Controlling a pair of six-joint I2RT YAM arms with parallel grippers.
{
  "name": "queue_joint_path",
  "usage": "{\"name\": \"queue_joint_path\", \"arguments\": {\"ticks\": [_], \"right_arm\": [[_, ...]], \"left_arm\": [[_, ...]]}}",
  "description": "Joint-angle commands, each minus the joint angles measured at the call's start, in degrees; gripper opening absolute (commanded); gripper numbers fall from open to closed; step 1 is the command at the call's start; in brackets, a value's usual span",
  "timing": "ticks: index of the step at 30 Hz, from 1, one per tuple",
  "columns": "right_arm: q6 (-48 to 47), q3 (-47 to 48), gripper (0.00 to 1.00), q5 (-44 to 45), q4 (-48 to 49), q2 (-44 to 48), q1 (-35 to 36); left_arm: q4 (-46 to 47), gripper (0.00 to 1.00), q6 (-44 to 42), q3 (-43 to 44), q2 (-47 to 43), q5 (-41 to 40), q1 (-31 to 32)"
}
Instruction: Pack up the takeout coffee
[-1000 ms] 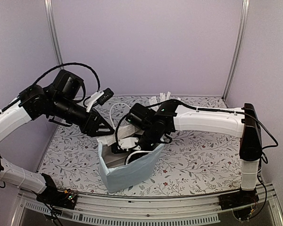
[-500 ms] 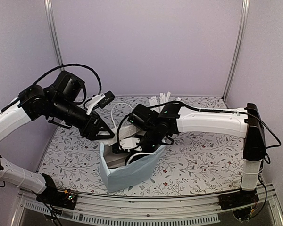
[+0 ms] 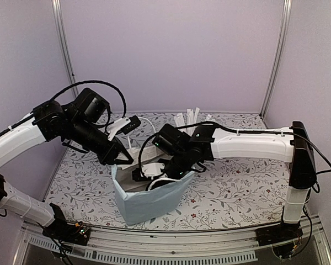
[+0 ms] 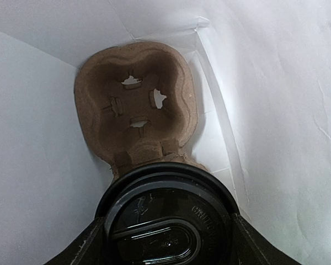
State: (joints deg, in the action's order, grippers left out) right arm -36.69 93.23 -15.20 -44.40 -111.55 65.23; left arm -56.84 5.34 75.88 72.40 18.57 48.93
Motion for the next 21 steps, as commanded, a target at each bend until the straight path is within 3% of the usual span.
{"name": "queue_joint_path", "arguments": {"ticks": [1, 10, 21], "right_arm": [[-4.25, -6.83, 0.53, 3.55, -3.16, -3.78, -0.02], [-8.24, -14.34, 0.52, 4.84, 5.87, 3.12, -0.01], [-9.03, -7.77, 0.61, 1.86, -0.45, 1.70, 0.78]], "left_arm": [[-0.73, 0.00, -1.23, 0.50, 0.30, -3.46, 0.39], [0.07, 0.00, -1.99, -1.00, 0.02, -4.42, -0.91], [2.14, 0.00, -1.34, -1.22, -0.24, -3.33, -1.10]]}}
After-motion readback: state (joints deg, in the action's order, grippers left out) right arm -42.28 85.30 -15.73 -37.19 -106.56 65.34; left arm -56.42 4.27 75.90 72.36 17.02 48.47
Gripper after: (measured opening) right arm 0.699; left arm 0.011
